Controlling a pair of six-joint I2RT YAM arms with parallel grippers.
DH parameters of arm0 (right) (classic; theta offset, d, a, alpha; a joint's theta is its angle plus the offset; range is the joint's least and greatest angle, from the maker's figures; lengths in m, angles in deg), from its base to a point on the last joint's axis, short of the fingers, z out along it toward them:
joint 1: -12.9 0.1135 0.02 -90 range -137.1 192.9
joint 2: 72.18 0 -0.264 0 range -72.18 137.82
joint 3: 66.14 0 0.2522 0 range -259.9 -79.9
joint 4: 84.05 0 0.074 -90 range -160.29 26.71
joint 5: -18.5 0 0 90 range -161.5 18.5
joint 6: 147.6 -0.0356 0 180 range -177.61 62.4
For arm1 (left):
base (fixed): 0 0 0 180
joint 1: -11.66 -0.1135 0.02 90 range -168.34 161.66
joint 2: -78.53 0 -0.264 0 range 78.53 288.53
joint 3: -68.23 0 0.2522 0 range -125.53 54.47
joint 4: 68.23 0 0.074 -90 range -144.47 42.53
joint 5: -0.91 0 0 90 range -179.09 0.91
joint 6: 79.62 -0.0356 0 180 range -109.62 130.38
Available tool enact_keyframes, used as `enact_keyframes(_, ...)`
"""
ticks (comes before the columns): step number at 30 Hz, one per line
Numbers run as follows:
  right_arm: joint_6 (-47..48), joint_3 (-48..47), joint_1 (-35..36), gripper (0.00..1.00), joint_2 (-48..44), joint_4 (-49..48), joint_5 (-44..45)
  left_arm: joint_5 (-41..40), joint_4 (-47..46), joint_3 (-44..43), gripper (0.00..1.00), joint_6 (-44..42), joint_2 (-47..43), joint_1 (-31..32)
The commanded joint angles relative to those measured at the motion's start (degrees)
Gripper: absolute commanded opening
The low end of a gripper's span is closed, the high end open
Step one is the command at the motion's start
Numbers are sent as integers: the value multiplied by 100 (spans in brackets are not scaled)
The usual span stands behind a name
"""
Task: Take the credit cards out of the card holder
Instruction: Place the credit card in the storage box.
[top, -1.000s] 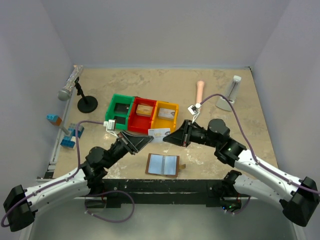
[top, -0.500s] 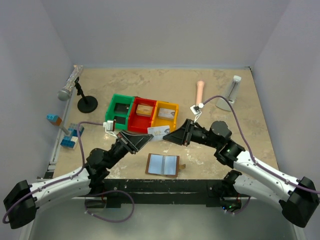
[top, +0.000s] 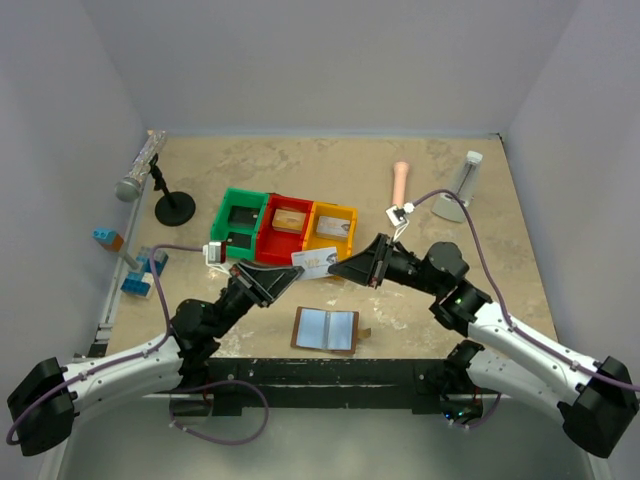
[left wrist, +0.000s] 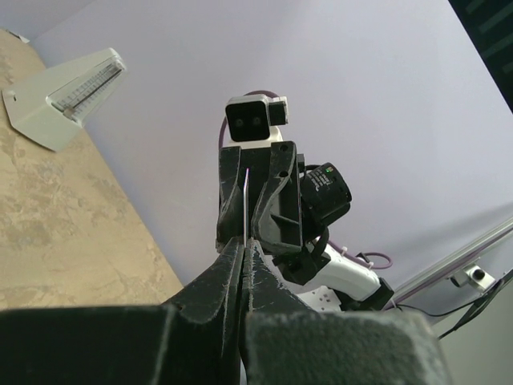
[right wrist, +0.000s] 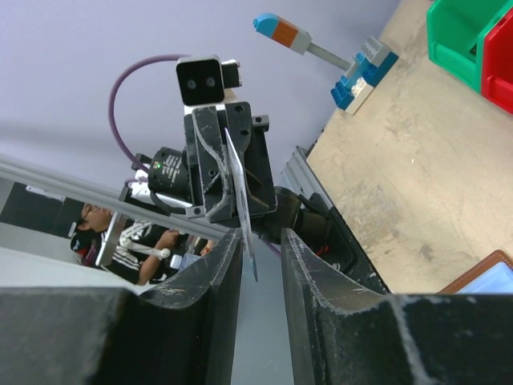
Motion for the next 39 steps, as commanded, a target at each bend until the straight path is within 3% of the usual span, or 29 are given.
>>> enact_keyframes(1, -80, 36, -170, 32, -179, -306, -2, -52, -356, 103, 0, 56, -71, 3)
enact_keyframes(14, -45, -70, -231, 20, -100, -262, -213, 18, -338, 68, 0, 74, 26, 3)
enact_keyframes(17, -10, -96, -223, 13, -92, -218, -265, 53, -294, 24, 0, 74, 43, 3)
enact_keyframes(20, 69, -166, -240, 1, -118, -69, -292, 123, -40, -46, 1, 30, 9, 3)
enact_keyframes(23, 113, -158, -354, 0, -267, 168, -327, 54, 329, -117, 30, -119, -228, 3)
enact_keyframes(25, 131, -88, -529, 0, -442, 344, -353, -104, 785, -169, 46, -233, -552, -5)
enact_keyframes(28, 375, -131, -907, 0, -873, 1019, -266, -455, 1855, -345, 55, -532, -1203, -5)
enact_keyframes(33, 1289, -702, -1040, 0, -1085, 3057, 1268, -1229, 3578, -635, 55, -945, -2205, -14)
enact_keyframes(36, 1738, -957, -1057, 0, -603, 3437, 2157, -1607, 4589, -819, 51, -998, -2479, -6)
enact_keyframes(39, 1915, -1264, -1154, 0, 38, 3394, 2117, -1836, 5425, -925, 50, -973, -2549, -5)
